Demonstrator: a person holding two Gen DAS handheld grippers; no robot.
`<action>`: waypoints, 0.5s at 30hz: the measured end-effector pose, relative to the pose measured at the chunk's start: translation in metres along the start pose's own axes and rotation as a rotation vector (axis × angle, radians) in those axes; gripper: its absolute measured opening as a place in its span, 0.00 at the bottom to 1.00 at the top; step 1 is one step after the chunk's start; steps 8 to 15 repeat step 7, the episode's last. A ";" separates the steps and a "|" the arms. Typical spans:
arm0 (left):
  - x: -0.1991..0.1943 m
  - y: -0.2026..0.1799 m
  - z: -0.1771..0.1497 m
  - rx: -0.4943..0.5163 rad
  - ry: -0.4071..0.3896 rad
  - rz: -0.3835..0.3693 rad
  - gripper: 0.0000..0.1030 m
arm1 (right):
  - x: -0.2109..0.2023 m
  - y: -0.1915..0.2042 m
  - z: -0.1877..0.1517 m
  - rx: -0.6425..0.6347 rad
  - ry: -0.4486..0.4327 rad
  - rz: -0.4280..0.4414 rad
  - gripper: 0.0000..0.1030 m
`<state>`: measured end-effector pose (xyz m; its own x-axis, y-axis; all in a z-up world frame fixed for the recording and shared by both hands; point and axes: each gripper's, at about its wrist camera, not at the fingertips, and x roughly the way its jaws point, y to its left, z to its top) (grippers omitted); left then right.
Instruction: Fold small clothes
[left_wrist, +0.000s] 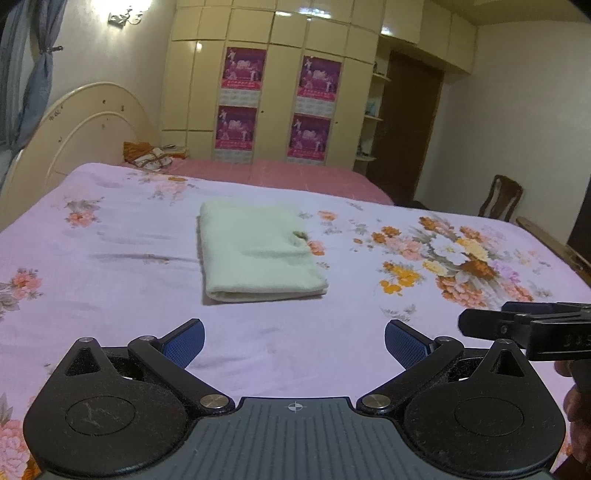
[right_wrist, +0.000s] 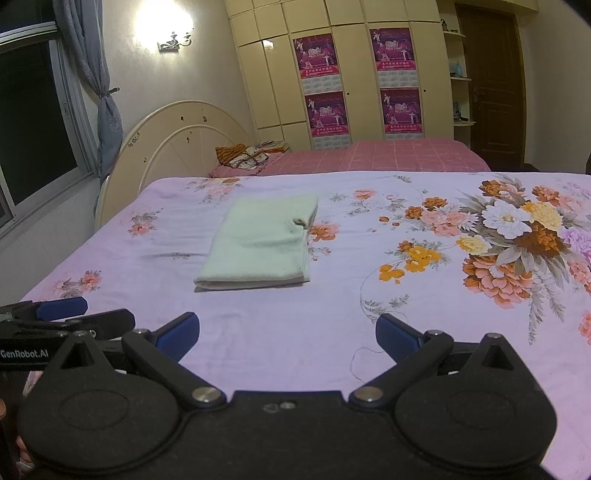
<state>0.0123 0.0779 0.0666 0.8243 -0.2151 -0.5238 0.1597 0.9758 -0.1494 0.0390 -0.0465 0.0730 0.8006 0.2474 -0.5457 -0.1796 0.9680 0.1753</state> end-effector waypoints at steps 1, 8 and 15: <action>-0.001 -0.001 0.000 -0.001 -0.006 -0.003 1.00 | 0.000 -0.001 0.000 -0.001 0.000 -0.002 0.99; -0.004 -0.006 0.001 0.011 -0.033 -0.024 1.00 | 0.000 -0.003 0.000 -0.004 0.000 -0.001 0.99; -0.004 -0.006 0.001 0.011 -0.033 -0.024 1.00 | 0.000 -0.003 0.000 -0.004 0.000 -0.001 0.99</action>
